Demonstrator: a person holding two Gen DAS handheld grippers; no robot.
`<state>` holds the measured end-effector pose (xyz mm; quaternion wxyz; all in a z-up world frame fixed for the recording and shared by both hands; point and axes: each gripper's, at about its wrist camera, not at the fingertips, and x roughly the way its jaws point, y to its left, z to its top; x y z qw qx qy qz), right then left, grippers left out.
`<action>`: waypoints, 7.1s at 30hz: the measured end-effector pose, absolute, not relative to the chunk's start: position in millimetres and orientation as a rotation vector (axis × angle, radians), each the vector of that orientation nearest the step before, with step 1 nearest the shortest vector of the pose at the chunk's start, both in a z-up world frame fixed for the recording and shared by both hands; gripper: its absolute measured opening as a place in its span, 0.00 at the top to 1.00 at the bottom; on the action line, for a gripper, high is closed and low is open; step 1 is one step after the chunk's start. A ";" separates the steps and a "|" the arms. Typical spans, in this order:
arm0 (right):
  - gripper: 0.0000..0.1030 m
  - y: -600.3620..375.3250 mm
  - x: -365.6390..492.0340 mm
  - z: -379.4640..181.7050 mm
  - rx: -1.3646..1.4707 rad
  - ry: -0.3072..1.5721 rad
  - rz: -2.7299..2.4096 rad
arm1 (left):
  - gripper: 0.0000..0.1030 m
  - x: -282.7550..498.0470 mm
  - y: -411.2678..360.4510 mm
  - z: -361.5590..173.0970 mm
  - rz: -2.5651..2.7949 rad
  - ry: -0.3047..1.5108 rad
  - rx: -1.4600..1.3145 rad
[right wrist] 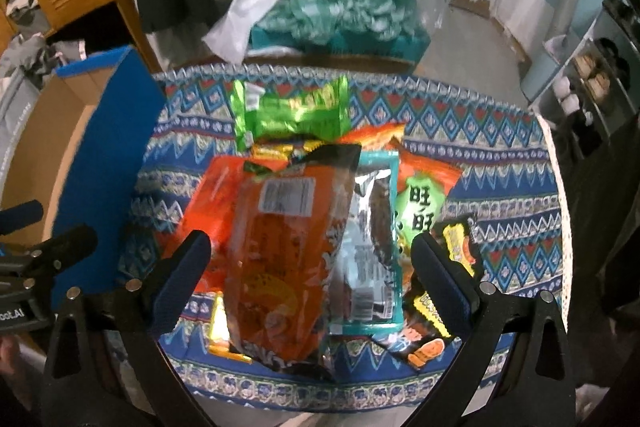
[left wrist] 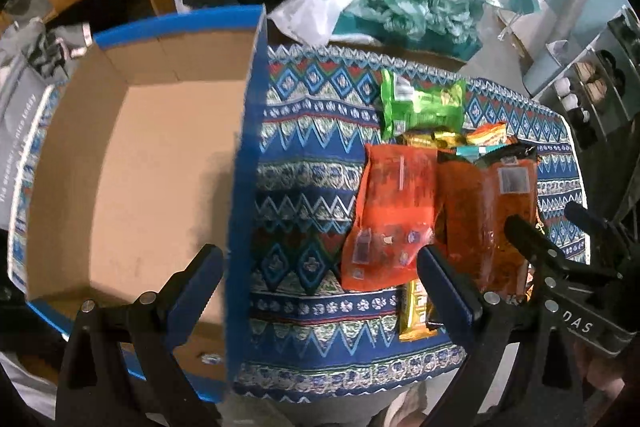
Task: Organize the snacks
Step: 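Move both grippers forward over the snack pile, then grasp the red-orange bag with the left gripper while the right grasps the barcoded orange bag, then carry both orange bags over the cardboard box with both grippers, then lower both bags into the box and open both grippers, then move both grippers back to the snack pile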
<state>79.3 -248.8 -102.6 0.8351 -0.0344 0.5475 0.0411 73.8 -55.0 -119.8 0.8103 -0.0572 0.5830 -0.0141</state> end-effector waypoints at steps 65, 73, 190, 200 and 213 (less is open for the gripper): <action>0.45 -304.3 77.5 -124.7 0.082 1.154 0.193 | 0.48 125.4 -133.2 -200.5 -0.191 1.401 -0.047; 0.45 -292.4 75.2 -112.0 0.062 1.125 0.208 | 0.54 113.9 -118.0 -175.5 -0.192 1.350 -0.071; 0.20 -187.6 96.6 -66.2 -0.041 1.075 0.235 | 0.30 59.2 11.7 -75.1 0.053 1.154 -0.161; 0.19 -245.3 92.8 -97.1 -0.022 1.139 0.141 | 0.26 69.2 -41.9 -77.9 -0.005 1.161 -0.089; 0.19 -281.8 96.4 -150.1 -0.009 1.233 0.084 | 0.26 89.1 -95.3 -123.3 -0.043 1.248 -0.010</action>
